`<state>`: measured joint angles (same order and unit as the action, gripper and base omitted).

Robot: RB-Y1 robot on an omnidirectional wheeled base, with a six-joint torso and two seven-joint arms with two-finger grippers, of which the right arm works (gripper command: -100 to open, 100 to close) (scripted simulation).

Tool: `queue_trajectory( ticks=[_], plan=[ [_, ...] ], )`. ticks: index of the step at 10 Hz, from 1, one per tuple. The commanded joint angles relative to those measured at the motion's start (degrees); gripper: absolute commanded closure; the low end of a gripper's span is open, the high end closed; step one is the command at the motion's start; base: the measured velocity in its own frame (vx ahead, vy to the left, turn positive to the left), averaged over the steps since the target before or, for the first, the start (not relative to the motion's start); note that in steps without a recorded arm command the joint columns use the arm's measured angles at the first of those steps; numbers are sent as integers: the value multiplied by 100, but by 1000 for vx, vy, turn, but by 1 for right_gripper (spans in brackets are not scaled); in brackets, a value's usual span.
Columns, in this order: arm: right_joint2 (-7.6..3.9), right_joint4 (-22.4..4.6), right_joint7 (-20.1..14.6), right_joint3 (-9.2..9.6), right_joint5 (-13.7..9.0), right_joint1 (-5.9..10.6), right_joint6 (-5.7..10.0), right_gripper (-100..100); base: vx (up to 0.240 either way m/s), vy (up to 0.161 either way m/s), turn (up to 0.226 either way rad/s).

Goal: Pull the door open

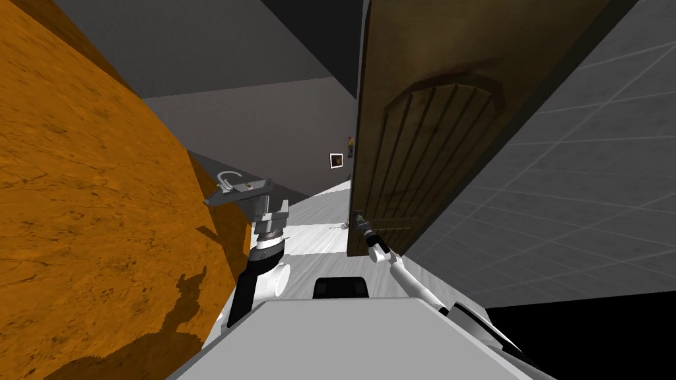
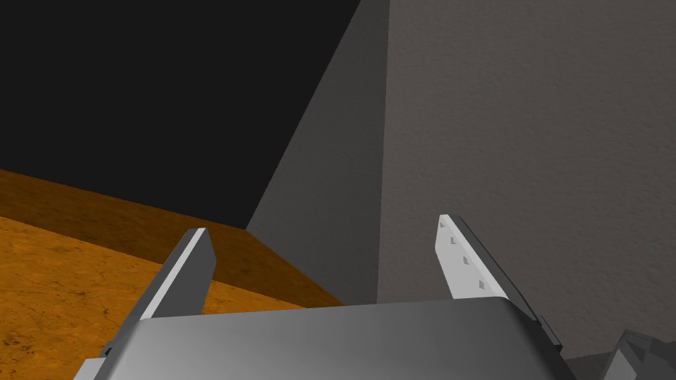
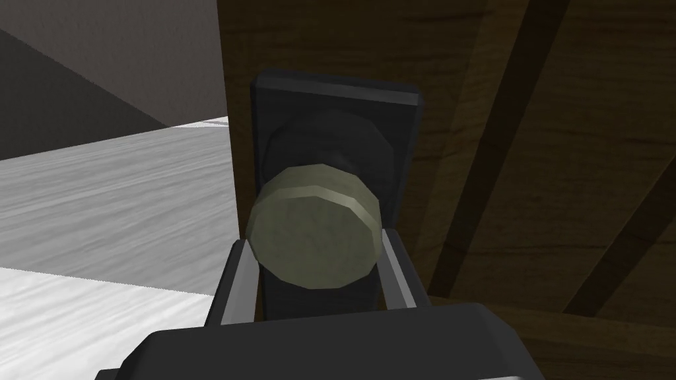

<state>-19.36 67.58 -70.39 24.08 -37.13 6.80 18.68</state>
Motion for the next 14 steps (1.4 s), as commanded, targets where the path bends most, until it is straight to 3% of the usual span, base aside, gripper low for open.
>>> queue_trajectory(
  ticks=[1,3,8,11,14],
  plan=[
    [-43,167,-86,147,28,-124,150,100,-88,-47,89],
    [-91,409,-209,286,-13,-181,251,100,-177,-54,19],
    [-168,640,-397,462,-127,-187,276,100,-183,-92,-23],
    [-187,622,-422,516,-149,-209,201,100,-120,-69,-15],
    [-339,558,-437,480,-193,-56,155,100,-80,-157,204]
  ],
)
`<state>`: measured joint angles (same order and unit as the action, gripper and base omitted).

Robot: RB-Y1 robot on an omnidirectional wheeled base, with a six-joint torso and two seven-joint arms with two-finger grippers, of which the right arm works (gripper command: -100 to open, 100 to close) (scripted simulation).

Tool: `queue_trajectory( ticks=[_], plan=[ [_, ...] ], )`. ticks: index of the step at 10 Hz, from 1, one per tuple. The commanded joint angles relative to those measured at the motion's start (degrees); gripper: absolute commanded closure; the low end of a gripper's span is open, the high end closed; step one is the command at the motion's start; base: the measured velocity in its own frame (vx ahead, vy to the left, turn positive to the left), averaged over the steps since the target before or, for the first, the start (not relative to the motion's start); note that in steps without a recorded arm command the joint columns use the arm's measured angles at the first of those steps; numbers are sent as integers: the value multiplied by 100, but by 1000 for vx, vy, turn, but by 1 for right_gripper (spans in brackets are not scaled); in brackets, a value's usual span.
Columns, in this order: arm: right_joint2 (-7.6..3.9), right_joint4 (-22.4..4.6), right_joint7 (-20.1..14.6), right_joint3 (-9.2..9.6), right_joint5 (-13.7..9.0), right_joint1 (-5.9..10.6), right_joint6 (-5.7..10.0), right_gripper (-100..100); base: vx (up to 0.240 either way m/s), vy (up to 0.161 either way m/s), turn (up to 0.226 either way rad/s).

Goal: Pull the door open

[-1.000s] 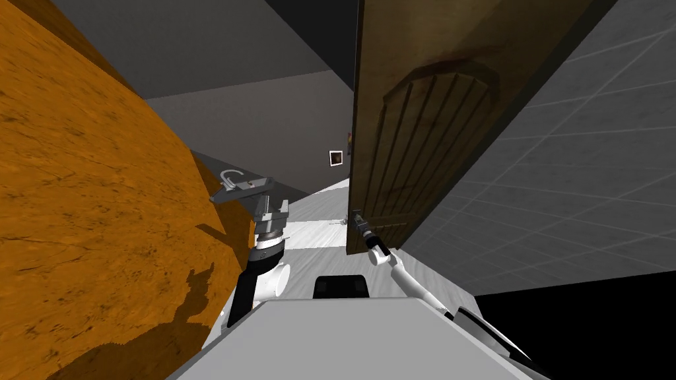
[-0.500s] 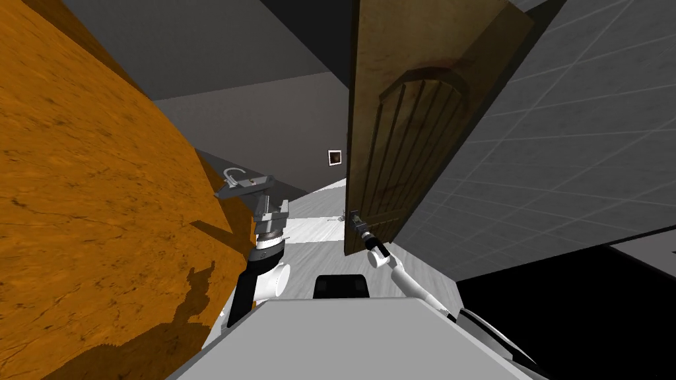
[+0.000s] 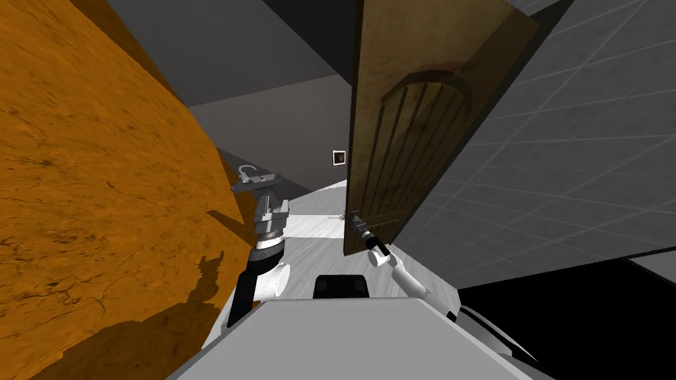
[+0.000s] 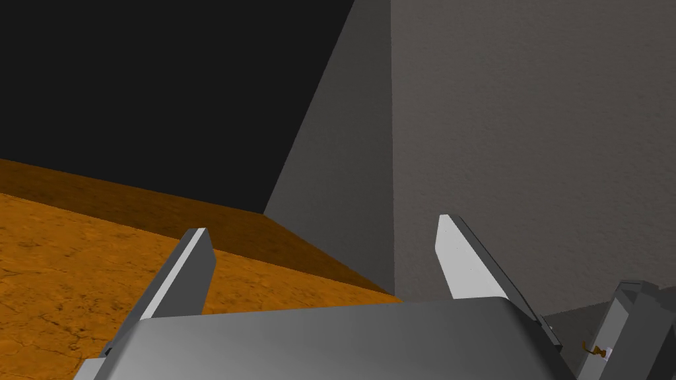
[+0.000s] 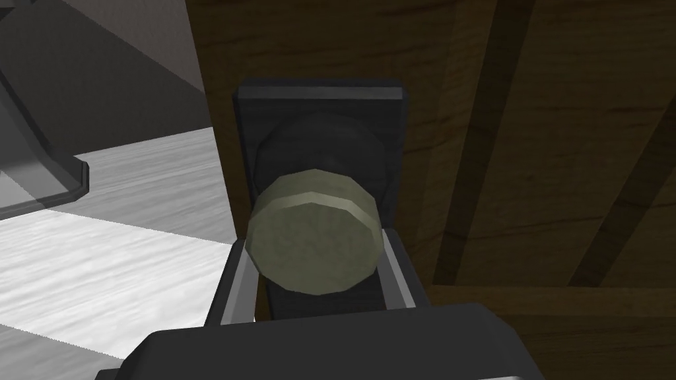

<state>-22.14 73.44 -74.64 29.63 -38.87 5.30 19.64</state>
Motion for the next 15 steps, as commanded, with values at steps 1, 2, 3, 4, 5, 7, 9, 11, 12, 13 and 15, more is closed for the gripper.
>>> queue_trajectory(
  ticks=[1,2,3,4,5,7,9,11,12,13,15],
  plan=[
    [-127,-46,-22,-91,-37,168,54,100,-91,-183,273],
    [-196,-63,-35,-105,-57,244,52,100,-88,-201,290],
    [-233,-72,-43,-111,-67,283,53,100,-73,-128,182],
    [-270,-81,-51,-117,-78,323,53,100,-47,-53,127],
    [-343,-100,-67,-125,-96,401,57,100,-55,-42,208],
    [-415,-118,-85,-130,-114,477,64,100,-39,-35,155],
    [-539,-157,-115,-126,-137,603,88,100,-44,-54,236],
    [-629,-191,-138,-102,-139,682,122,100,-41,-38,138],
    [-629,-191,-138,-102,-139,682,122,100,-37,-31,120],
    [-629,-210,-138,-102,-139,682,122,100,-8,-8,3],
    [-692,-212,-164,-40,-116,699,176,100,1,-4,47]
  ],
)
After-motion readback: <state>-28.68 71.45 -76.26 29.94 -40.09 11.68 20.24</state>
